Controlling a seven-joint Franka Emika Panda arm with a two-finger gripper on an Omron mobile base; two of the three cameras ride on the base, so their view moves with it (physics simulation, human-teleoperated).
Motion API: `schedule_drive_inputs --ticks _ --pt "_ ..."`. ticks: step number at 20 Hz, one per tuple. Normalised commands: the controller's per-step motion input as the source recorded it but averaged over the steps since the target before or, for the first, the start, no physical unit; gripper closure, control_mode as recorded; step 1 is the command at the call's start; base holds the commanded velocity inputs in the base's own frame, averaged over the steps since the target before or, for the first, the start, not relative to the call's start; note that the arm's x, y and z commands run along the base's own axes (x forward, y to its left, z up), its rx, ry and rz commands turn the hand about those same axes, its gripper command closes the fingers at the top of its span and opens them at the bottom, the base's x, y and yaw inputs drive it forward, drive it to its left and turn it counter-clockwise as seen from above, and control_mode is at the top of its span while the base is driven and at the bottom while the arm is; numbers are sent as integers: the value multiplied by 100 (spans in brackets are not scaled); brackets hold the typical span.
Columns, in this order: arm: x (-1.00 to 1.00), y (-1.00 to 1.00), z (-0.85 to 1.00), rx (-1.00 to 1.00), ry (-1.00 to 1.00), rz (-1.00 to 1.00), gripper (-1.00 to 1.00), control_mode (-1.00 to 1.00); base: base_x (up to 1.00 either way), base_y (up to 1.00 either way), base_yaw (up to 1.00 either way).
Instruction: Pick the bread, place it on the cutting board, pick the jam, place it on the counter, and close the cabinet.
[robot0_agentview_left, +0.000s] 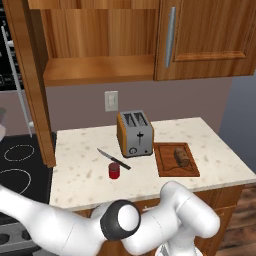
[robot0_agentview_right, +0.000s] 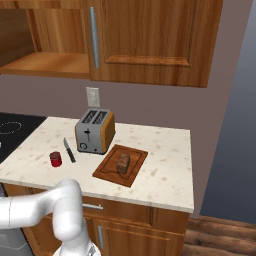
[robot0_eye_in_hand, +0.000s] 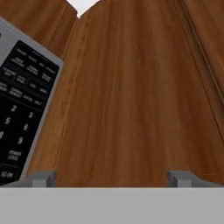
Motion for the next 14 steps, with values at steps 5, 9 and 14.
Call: schedule_drive_inputs --ticks 5,9,14 --pt "0 -11 -13 13 0 -7 -100 -100 0 0 0" --pt "0 -9 -15 12 0 -8 -100 -100 0 0 0" --pt "3 -7 -12 7 0 -5 -100 -100 0 0 0"
